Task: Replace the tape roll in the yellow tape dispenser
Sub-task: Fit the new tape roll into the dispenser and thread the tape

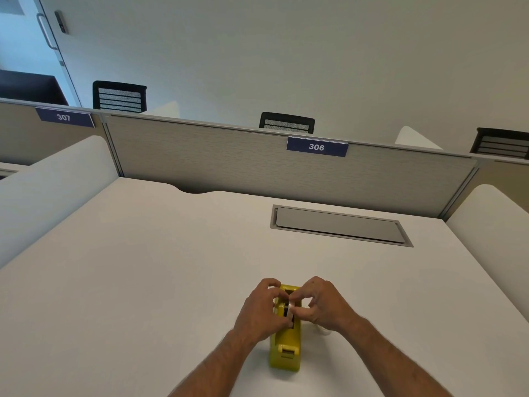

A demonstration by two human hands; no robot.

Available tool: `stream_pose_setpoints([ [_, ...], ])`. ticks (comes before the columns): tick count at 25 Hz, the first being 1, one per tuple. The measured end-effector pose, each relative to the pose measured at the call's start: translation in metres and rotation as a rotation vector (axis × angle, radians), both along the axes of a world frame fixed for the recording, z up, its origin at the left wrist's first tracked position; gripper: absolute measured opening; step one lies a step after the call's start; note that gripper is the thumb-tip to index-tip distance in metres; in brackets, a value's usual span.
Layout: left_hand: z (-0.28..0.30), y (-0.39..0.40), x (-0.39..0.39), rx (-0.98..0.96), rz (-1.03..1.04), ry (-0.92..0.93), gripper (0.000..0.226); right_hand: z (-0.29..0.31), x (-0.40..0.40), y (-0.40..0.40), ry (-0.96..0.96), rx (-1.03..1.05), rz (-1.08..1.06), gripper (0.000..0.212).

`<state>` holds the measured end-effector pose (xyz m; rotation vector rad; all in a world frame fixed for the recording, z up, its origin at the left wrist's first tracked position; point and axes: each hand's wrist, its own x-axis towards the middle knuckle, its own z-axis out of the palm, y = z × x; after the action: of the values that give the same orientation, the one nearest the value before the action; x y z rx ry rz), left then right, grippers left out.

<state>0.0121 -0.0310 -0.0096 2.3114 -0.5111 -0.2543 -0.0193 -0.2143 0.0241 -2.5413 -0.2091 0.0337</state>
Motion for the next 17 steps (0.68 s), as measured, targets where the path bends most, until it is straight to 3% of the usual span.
stream_pose_setpoints([
  [7,0.001,0.0019,-0.0002,-0.005,-0.014,0.014,0.061,-0.0037,-0.0009,0.0022,0.012,-0.077,-0.007,0.049],
  [17,0.0039,0.0026,-0.0017,-0.031,-0.004,0.021,0.057,-0.0064,0.0011,0.0014,-0.008,-0.01,0.01,0.026],
])
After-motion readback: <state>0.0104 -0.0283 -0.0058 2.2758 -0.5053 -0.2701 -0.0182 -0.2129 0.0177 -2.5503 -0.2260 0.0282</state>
